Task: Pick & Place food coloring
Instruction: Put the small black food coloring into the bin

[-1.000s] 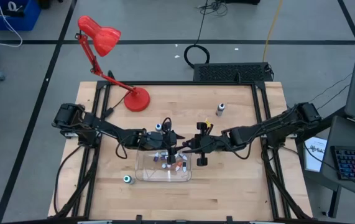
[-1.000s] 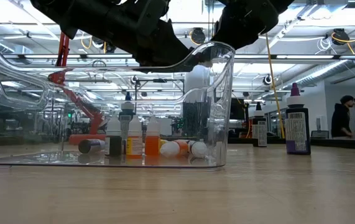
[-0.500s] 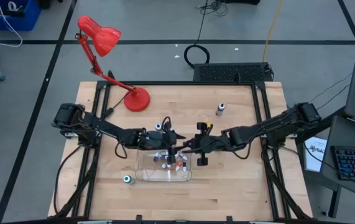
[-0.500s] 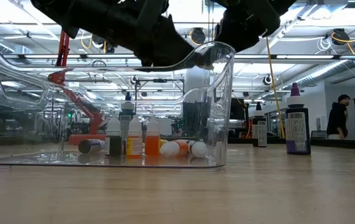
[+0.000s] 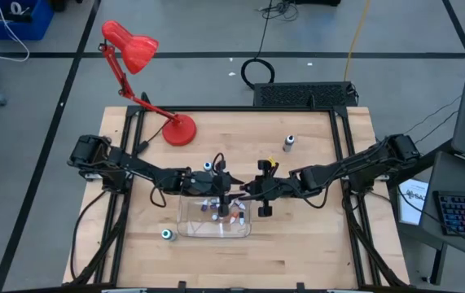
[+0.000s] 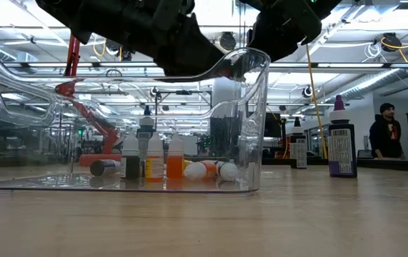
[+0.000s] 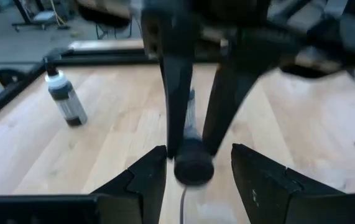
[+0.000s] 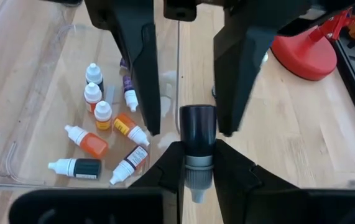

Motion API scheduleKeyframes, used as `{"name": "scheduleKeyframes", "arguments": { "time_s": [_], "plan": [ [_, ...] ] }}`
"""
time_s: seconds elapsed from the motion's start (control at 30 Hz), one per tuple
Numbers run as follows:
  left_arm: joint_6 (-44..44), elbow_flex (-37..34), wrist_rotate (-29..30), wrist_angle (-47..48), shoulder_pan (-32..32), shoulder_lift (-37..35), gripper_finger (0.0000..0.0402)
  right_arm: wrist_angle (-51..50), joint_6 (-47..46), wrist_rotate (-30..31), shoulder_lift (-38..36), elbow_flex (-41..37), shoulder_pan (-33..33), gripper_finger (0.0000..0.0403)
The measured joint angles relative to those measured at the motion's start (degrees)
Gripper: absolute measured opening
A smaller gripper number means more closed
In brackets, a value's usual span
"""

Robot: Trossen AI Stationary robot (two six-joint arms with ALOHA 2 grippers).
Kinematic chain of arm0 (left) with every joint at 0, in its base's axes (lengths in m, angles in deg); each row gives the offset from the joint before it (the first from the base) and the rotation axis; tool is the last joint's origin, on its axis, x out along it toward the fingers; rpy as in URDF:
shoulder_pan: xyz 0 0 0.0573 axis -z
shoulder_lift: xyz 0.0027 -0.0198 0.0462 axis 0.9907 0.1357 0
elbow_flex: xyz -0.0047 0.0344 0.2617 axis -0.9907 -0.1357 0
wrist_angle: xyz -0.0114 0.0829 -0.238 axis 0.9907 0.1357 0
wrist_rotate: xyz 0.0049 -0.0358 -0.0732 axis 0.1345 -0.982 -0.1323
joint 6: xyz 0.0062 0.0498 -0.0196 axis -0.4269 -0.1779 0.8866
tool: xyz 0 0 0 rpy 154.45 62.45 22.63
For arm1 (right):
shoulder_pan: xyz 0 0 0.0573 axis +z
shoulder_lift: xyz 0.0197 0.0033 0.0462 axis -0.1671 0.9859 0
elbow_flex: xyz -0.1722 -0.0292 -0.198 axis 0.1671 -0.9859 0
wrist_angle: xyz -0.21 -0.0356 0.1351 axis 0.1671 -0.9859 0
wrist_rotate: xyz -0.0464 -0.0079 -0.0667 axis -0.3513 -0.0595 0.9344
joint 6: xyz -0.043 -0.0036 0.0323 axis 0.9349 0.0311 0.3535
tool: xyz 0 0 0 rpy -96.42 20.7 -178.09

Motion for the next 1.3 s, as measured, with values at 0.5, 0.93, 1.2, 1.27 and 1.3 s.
{"name": "scheduleKeyframes", "arguments": {
  "time_s": [0.5, 0.93, 1.2, 1.27, 1.3],
  "plan": [
    [0.1, 0.0, 0.2, 0.6, -0.4, 0.1, 0.0182, -0.1, 0.0, 0.1, -0.1, 0.0, 0.0, 0.0047],
    [1.3, 0.0, -2.9, 1.6, -2.8, 0.1, 0.0065, -0.1, -0.5, 0.5, -0.1, 0.0, -0.1, 0.0047],
    [2.1, -0.3, 2.6, 7.1, -2.9, -0.9, 0.0061, -0.8, -1.2, 0.2, -0.2, 0.2, 0.1, 0.0158],
    [1.9, -0.4, 5.0, 9.5, -2.8, -2.8, 0.0061, -2.7, -2.3, 1.2, -0.2, 0.2, 0.1, 0.0179],
    [1.8, -0.7, 6.0, 9.8, -2.8, -3.7, 0.0061, -3.7, -2.8, 2.5, -0.5, 0.1, 0.0, 0.0186]
  ]
}}
